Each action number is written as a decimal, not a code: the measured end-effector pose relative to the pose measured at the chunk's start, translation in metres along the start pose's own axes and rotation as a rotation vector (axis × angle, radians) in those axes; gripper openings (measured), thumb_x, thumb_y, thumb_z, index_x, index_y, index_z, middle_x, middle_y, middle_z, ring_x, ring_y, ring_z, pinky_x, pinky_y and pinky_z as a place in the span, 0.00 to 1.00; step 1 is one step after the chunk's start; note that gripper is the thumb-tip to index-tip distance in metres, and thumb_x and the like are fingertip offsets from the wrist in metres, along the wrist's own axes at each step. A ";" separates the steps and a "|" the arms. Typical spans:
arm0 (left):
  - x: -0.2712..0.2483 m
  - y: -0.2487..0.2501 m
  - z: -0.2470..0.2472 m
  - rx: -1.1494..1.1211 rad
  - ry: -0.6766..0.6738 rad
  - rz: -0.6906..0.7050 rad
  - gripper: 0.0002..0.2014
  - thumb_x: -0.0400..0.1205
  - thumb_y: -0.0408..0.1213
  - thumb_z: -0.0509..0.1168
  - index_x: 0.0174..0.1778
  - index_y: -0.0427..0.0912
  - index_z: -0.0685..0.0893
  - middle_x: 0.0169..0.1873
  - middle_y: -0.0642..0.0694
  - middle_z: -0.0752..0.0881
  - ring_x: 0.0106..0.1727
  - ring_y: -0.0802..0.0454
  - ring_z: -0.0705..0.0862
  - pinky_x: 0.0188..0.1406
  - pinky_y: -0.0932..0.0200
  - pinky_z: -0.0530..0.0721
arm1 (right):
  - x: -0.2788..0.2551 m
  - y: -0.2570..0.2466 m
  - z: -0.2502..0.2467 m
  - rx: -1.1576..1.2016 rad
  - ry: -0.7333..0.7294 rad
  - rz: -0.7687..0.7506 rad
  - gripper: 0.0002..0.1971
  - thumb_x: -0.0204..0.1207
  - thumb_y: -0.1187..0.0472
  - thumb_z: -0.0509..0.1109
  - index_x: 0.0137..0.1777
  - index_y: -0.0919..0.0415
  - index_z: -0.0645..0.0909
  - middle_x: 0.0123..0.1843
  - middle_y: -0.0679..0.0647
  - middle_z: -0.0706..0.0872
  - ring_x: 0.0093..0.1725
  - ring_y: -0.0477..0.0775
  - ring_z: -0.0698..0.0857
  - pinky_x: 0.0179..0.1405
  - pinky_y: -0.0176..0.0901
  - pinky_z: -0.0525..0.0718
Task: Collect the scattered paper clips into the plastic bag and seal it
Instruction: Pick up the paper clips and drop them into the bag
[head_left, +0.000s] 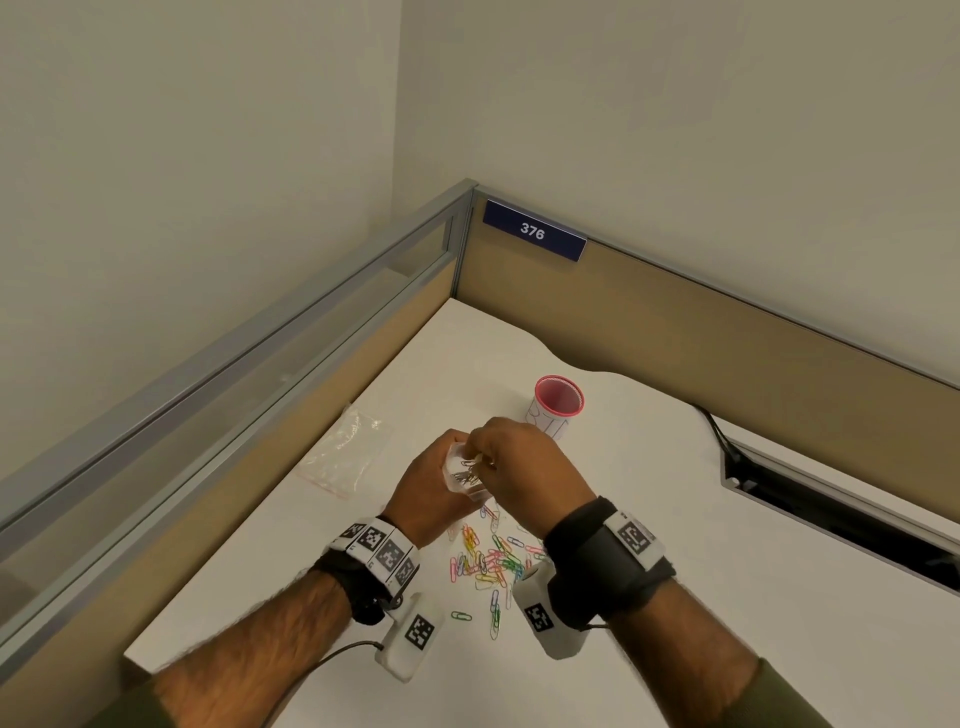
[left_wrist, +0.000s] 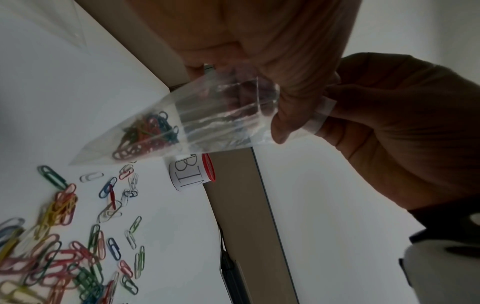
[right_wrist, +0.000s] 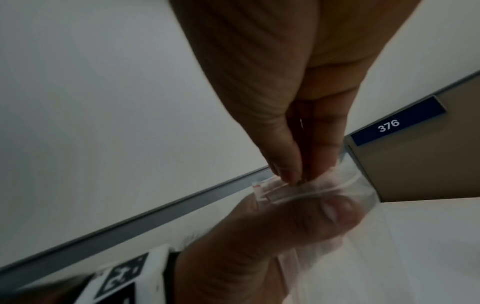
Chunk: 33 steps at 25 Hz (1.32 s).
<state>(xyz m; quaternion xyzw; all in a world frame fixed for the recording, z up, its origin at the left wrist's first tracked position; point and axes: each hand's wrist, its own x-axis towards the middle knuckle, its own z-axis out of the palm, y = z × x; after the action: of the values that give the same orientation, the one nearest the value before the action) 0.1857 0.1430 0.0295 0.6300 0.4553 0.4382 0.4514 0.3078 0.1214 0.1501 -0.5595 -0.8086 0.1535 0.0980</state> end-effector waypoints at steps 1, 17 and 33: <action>0.000 0.001 -0.001 -0.027 -0.001 0.003 0.20 0.66 0.49 0.77 0.50 0.53 0.78 0.46 0.52 0.87 0.52 0.50 0.87 0.54 0.54 0.85 | -0.002 0.000 -0.004 0.034 0.038 -0.013 0.10 0.80 0.64 0.66 0.57 0.57 0.86 0.53 0.54 0.87 0.50 0.54 0.85 0.53 0.43 0.85; -0.016 0.002 -0.062 -0.120 0.149 -0.014 0.26 0.70 0.43 0.77 0.65 0.53 0.83 0.47 0.49 0.88 0.61 0.50 0.86 0.69 0.56 0.79 | 0.063 0.143 0.128 -0.116 -0.342 0.257 0.28 0.78 0.69 0.64 0.77 0.54 0.68 0.78 0.56 0.70 0.75 0.59 0.71 0.75 0.50 0.72; -0.019 0.002 -0.055 -0.185 0.150 -0.016 0.22 0.71 0.36 0.77 0.61 0.46 0.82 0.49 0.46 0.90 0.61 0.50 0.86 0.71 0.52 0.80 | -0.032 0.167 0.118 -0.021 -0.248 0.366 0.29 0.76 0.50 0.71 0.76 0.53 0.70 0.73 0.54 0.73 0.71 0.56 0.73 0.70 0.49 0.76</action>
<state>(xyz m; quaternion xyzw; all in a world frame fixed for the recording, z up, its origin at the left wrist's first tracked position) 0.1293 0.1331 0.0403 0.5473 0.4505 0.5207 0.4758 0.4264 0.1303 -0.0198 -0.6748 -0.7010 0.2278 -0.0375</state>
